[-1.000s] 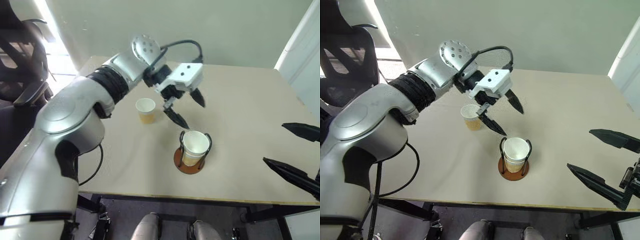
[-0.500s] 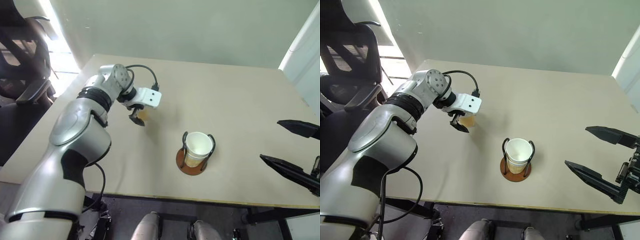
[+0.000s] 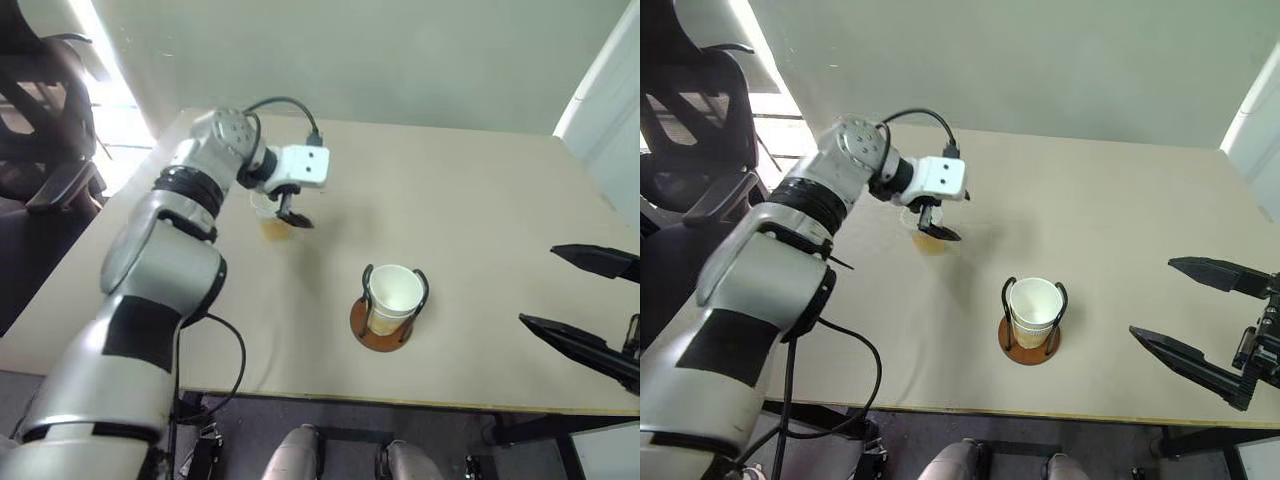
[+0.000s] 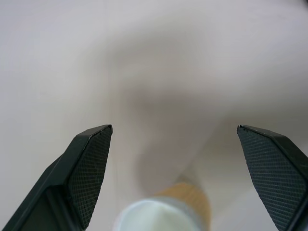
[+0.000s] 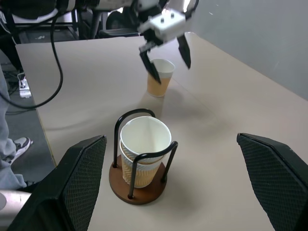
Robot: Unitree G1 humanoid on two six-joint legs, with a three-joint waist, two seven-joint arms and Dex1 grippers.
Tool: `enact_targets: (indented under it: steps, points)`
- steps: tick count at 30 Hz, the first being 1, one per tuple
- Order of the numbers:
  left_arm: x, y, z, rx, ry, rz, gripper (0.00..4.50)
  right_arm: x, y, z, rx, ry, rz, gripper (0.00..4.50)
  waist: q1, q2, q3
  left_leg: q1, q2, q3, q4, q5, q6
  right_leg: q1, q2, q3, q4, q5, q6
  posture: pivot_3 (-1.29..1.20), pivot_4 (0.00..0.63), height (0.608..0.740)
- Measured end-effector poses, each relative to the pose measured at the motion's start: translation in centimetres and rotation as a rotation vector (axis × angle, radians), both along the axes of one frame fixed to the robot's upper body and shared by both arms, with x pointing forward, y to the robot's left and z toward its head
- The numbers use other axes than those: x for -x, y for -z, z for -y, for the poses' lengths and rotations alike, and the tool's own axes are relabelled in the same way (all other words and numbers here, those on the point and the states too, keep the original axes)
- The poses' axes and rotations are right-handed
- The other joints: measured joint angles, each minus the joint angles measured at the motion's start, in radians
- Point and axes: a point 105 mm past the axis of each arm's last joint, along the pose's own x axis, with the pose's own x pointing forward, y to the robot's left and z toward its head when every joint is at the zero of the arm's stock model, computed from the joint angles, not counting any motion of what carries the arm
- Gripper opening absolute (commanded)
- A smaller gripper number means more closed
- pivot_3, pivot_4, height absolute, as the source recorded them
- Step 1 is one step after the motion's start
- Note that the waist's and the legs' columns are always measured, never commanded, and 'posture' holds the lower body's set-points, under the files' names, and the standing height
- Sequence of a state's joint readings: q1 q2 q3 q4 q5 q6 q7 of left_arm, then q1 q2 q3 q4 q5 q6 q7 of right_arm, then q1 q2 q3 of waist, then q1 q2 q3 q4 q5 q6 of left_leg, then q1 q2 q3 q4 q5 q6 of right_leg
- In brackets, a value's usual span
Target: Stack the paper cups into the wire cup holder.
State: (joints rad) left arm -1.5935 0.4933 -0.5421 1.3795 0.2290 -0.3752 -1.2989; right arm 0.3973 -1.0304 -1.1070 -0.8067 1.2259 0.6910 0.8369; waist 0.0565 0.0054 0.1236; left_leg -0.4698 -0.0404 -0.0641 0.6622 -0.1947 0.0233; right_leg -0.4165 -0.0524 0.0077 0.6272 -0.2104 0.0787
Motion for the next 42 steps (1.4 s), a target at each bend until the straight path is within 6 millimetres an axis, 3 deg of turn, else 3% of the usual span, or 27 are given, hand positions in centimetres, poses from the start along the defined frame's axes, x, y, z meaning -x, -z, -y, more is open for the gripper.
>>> enact_targets:
  steps: [10, 15, 31, 35, 42]
  points:
    - [0.0, 0.0, -5.8, -0.139, -0.167, -0.017, 4.45, -0.3, 0.2, 0.1, 0.0, -0.021, -0.018, 4.5, -0.001, 0.001, 0.0, -0.001, 0.0, 0.001, 0.001, -0.001, 0.002, -0.001, -0.002, 0.001, 0.001, 0.004, -0.009, 0.0, 0.15, 0.74]
    - [-0.3, 0.6, -5.9, -0.184, -0.182, -0.002, 4.45, -0.5, -0.1, 0.1, 0.006, -0.031, -0.012, 4.5, 0.0, 0.001, 0.0, 0.0, -0.001, 0.005, 0.0, -0.001, 0.003, -0.001, -0.002, 0.003, 0.001, 0.005, -0.009, 0.0, 0.15, 0.74]
    - [-0.7, 6.7, -7.1, -0.326, -0.218, -0.037, 4.45, -0.4, 0.0, 0.0, 0.025, -0.04, -0.044, 4.5, -0.008, 0.001, -0.001, 0.005, 0.0, 0.023, 0.002, 0.001, 0.019, -0.003, -0.003, 0.023, 0.0, 0.009, -0.007, 0.0, 0.15, 0.74]
    - [-0.6, 8.5, -7.0, -0.349, -0.211, -0.052, 3.57, -0.4, -0.1, -0.1, 0.026, -0.04, -0.043, 4.5, -0.008, 0.001, 0.0, 0.007, -0.001, 0.024, 0.002, 0.0, 0.021, -0.003, -0.002, 0.022, 0.001, 0.011, -0.007, 0.0, 0.15, 0.74]
    - [-1.0, 8.8, -6.3, -0.357, -0.189, -0.004, 1.15, -0.3, 0.0, -0.1, 0.025, -0.044, -0.049, 4.5, -0.008, 0.001, 0.0, 0.008, 0.0, 0.023, 0.001, -0.001, 0.023, -0.002, -0.002, 0.023, 0.001, 0.013, -0.009, 0.0, 0.15, 0.74]
